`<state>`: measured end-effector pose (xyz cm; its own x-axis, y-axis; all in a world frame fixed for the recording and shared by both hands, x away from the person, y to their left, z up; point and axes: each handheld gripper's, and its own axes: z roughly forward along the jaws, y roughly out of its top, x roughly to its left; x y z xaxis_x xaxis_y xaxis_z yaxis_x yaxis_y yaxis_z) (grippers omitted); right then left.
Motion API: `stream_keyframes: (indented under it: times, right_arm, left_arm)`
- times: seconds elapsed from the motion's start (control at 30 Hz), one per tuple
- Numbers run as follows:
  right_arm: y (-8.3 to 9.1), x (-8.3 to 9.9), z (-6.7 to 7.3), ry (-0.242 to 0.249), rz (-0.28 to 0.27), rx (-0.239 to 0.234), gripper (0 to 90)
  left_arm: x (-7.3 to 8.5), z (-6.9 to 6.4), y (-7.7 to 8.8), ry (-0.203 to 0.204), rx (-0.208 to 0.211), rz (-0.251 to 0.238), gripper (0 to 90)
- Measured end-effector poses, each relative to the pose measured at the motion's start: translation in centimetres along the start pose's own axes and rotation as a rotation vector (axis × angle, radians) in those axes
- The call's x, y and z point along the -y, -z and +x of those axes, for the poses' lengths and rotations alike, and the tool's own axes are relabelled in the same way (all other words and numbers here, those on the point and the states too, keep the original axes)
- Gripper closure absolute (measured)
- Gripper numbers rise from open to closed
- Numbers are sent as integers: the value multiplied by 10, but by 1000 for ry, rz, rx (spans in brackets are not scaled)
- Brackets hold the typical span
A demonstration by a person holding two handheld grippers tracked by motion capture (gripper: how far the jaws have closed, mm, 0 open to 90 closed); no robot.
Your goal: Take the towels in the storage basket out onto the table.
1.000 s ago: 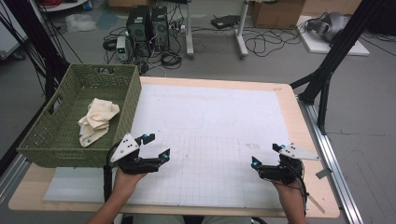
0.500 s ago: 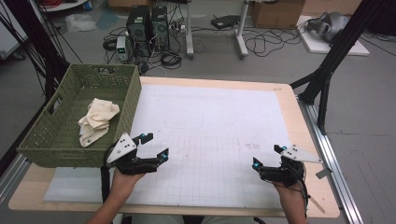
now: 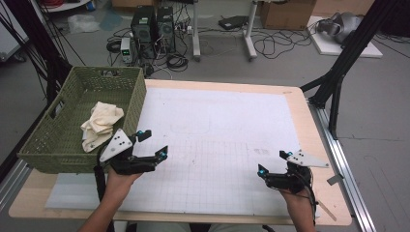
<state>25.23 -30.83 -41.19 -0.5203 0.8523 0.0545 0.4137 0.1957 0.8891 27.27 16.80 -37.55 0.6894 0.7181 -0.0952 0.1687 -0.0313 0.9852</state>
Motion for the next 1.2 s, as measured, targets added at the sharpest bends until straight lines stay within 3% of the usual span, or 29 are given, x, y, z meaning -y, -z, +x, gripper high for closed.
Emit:
stream_keyframes:
  times: [0.1, 0.4, 0.67, 0.7, 0.77, 0.9, 1.03, 1.07, 1.2]
  right_arm:
    - [2, 0, 0, 3, -5, 3, 35]
    - [2, 1, 0, 5, -6, 4, 35]
    - [1, 1, 0, 5, -6, 8, 35]
    - [1, 1, 0, 5, -5, 8, 35]
    - [1, 1, 0, 3, -1, 7, 35]
    - [0, 1, 0, 7, 0, 10, 35]
    - [0, 0, 2, 11, 1, 8, 35]
    - [-1, 0, 2, 10, 2, 7, 35]
    - [-3, 0, 3, 13, 8, 6, 35]
  left_arm:
    - [-5, 6, 4, 22, -3, -18, 184]
    - [-21, 21, 13, 18, -30, -50, 177]
    - [-46, 58, 33, 49, -77, -50, 162]
    - [-46, 58, 33, 49, -77, -50, 160]
    - [-54, 74, 43, 61, -103, -49, 160]
    - [-60, 86, 51, 56, -115, -58, 160]
    - [-67, 101, 59, 52, -153, -48, 160]
    - [-68, 112, 63, 54, -177, -35, 160]
    - [-66, 131, 65, 75, -205, 5, 162]
